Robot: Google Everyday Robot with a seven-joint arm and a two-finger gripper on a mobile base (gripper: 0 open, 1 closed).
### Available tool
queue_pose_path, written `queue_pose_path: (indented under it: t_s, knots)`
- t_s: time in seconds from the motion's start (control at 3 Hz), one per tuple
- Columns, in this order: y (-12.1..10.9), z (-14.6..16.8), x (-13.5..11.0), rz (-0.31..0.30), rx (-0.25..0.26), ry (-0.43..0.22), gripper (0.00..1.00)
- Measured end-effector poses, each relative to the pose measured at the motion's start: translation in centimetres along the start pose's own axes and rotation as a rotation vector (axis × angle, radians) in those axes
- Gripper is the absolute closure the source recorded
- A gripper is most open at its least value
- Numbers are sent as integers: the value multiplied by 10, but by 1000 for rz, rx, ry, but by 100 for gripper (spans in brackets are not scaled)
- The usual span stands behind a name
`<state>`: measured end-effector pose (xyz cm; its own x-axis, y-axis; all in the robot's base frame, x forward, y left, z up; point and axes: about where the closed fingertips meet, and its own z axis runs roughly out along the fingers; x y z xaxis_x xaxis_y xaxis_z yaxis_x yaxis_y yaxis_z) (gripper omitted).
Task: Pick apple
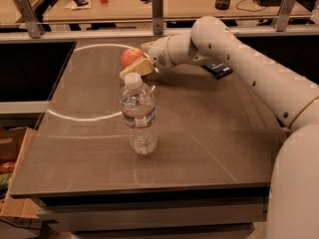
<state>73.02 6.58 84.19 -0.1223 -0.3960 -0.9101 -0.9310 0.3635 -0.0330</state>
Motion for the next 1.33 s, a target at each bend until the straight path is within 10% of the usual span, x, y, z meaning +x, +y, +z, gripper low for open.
queue_pose_path:
  t_s: [0.67, 1.33]
  knots:
    - [0, 0, -3, -9, 9, -6, 63]
    - [-20, -36, -57, -69, 98, -130, 100]
